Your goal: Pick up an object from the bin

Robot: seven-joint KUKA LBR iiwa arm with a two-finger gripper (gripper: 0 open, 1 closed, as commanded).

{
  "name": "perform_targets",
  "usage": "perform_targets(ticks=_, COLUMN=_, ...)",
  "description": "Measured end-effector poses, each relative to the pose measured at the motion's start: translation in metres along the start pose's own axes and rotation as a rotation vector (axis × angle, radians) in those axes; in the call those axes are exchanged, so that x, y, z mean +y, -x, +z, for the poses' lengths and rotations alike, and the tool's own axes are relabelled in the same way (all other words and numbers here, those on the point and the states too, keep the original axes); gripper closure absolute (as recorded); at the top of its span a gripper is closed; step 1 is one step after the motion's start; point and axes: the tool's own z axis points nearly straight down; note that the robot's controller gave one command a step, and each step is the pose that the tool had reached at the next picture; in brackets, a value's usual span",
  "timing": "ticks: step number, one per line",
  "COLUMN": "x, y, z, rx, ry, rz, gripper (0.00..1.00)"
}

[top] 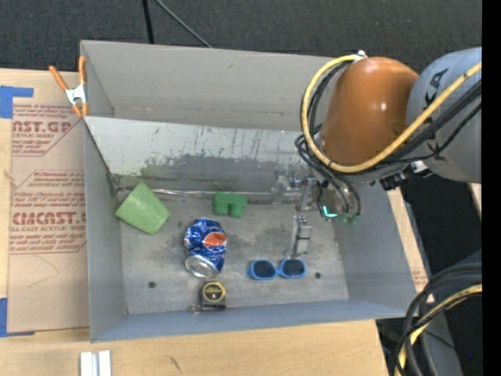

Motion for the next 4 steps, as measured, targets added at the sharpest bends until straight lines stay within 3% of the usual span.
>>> perform_targets(ticks=1, x=-0.037, y=-0.045, z=0.148, rx=-0.002, ry=0.0, rz=-0.133, gripper=0.0)
perform_targets(ticks=2, x=-0.036, y=-0.043, z=0.144, rx=-0.007, ry=0.0, rz=-0.134, gripper=1.0)
perform_targets(ticks=3, x=-0.024, y=-0.009, z=0.027, rx=-0.017, ry=-0.001, rz=-0.103, gripper=1.0)
perform_targets(ticks=4, x=-0.036, y=-0.005, z=-0.05, rx=-0.018, ry=-0.002, rz=-0.08, gripper=1.0)
